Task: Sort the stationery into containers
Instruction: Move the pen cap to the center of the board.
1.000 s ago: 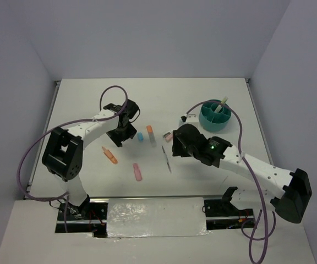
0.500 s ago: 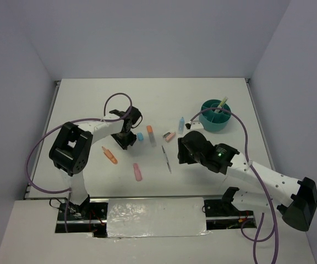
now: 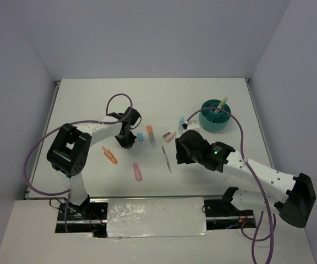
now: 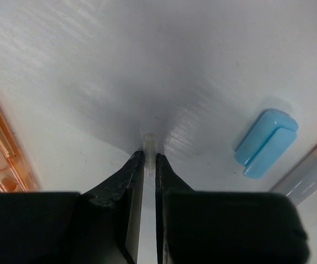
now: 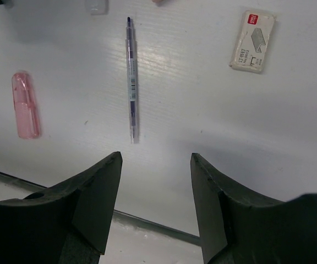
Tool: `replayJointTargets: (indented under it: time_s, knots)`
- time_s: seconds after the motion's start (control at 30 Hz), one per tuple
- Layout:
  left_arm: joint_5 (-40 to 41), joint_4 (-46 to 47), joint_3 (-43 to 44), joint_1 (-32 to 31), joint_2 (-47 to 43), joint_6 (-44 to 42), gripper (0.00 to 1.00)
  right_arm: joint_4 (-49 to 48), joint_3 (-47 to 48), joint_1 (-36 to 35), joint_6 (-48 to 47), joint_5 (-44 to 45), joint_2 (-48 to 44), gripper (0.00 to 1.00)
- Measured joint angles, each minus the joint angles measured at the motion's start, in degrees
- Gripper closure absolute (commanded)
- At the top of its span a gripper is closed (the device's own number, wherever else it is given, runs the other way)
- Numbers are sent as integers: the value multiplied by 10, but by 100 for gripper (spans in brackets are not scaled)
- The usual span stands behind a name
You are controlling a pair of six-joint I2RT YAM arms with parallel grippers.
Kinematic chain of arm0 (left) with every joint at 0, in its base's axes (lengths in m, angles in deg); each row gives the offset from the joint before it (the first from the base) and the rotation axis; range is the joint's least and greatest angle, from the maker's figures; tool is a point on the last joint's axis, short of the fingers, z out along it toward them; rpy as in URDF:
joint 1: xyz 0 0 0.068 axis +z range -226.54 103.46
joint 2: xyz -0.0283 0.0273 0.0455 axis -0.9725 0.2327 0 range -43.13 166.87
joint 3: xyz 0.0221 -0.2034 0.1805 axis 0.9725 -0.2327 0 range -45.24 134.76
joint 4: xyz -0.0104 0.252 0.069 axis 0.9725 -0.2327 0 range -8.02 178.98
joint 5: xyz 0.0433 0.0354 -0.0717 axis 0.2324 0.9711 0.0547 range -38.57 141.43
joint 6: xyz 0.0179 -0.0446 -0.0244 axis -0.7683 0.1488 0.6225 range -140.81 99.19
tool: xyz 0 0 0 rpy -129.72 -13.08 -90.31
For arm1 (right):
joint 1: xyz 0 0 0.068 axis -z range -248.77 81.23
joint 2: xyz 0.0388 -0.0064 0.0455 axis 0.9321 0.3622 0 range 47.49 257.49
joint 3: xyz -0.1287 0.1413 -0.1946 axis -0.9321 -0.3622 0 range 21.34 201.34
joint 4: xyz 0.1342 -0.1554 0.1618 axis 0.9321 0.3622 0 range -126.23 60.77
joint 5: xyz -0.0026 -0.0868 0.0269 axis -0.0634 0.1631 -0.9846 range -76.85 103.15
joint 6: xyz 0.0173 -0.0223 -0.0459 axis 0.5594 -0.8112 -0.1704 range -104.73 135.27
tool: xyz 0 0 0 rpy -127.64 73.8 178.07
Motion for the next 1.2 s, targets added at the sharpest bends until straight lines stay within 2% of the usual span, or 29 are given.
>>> replayJointTargets:
  time_s: [0.1,0.23,0.43,0.53,0.63,0.73,0.9,1.0,1.03,1.13,1.2]
  knots:
    - [-24,22,-4,0,-2,-70,100,1,3,0,-1,0,1,39]
    - [-66,54,10,-14,9,-226,100,-1,9,5,-14,-1,-3,39]
    - [-82,112,-7,-104,0,-454,100,2,16,49,-58,-23,-34,39]
    - [-116,128,-24,-130,-11,-522,100,6,30,67,-77,-29,-51,39]
    - [-146,143,-38,-133,-20,-571,88,10,44,75,-88,-33,-66,39]
    - [-163,154,-50,-138,-28,-610,69,12,49,79,-90,-39,-81,39]
    - [-190,156,-61,-165,-37,-647,61,19,49,79,-88,-45,-98,38]
    - [-197,158,-64,-174,-39,-659,50,22,49,79,-86,-47,-104,38]
    - [-198,158,-66,-176,-41,-659,41,24,49,79,-85,-47,-106,38]
    - [-193,154,-70,-177,-48,-657,31,31,49,79,-85,-47,-110,38]
    - [-184,147,-70,-177,-55,-657,28,34,49,79,-85,-47,-111,38]
